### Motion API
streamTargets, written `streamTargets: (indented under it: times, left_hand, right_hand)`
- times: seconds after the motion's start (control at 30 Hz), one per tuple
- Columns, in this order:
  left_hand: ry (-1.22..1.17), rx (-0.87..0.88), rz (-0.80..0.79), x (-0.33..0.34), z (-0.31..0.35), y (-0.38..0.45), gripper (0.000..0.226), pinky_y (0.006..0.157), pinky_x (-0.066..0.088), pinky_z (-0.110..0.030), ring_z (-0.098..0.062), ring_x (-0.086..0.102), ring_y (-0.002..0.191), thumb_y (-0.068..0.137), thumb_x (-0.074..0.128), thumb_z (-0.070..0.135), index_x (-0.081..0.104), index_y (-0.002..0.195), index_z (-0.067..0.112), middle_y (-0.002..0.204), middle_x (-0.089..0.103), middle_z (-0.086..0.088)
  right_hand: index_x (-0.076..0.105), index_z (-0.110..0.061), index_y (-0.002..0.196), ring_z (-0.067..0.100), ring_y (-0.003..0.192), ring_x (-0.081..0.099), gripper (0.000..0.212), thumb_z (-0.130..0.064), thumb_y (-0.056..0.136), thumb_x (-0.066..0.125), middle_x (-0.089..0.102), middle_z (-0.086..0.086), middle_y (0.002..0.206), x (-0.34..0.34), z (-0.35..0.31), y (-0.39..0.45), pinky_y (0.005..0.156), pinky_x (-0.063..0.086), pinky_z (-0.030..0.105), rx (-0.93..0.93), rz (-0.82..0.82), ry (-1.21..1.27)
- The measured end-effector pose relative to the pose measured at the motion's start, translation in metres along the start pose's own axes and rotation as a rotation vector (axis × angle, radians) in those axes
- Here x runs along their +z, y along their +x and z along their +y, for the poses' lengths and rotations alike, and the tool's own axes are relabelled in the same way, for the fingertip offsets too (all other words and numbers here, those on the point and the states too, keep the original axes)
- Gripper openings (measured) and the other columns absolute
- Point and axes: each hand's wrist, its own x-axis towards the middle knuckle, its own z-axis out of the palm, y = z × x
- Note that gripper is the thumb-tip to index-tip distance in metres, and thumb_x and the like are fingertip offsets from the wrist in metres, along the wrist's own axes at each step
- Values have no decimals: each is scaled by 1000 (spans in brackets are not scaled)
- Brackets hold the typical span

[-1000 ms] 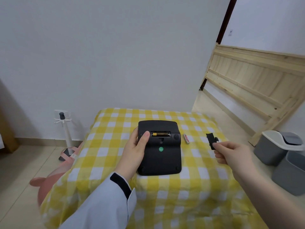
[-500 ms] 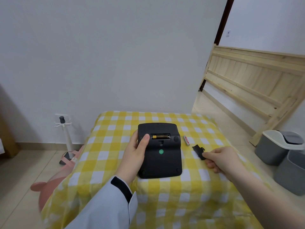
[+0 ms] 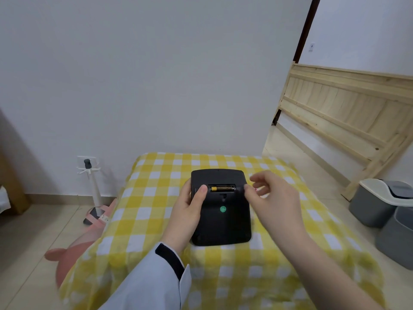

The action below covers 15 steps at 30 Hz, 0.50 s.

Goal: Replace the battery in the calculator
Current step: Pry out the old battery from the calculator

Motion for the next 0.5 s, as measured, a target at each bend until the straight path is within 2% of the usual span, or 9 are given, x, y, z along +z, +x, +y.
streamTargets:
  times: [0.1,0.17,0.23,0.33,0.5]
  left_hand:
    - [13,8,-2,0,0,-1,25,84,57,-34,-10,69,102,96,45,41,58,118,39,112,71,9]
    - [17,17,-5,-1,0,-2,28,89,54,-30,-6,66,107,98,40,41,56,120,41,114,70,14]
    - [11,31,-6,0,1,-3,32,87,53,-22,-2,63,110,98,38,41,53,126,39,119,67,15]
    - [-8,70,-2,3,4,-4,30,75,49,-8,3,63,106,100,37,35,54,124,38,112,69,21]
    - [35,182,31,11,11,-1,29,83,41,-3,8,56,113,95,40,34,51,118,47,115,63,30]
  right_hand:
    - [57,-24,112,16,98,52,36,-33,77,64,62,-8,102,18,-21,-8,78,39,26,-53,15,-110]
    - [45,-24,128,21,111,45,57,-37,76,64,58,-4,119,27,-26,-13,91,39,31,-44,9,-167]
    - [33,-24,138,24,117,43,71,-41,76,64,53,0,131,32,-27,-16,97,39,35,-19,-14,-158]
    - [19,-28,142,25,115,48,84,-42,73,65,56,2,126,35,-26,-17,91,45,38,4,-29,-89]
    - [11,-41,137,22,105,55,90,-43,67,66,60,-5,118,31,-27,-11,73,47,33,5,-3,32]
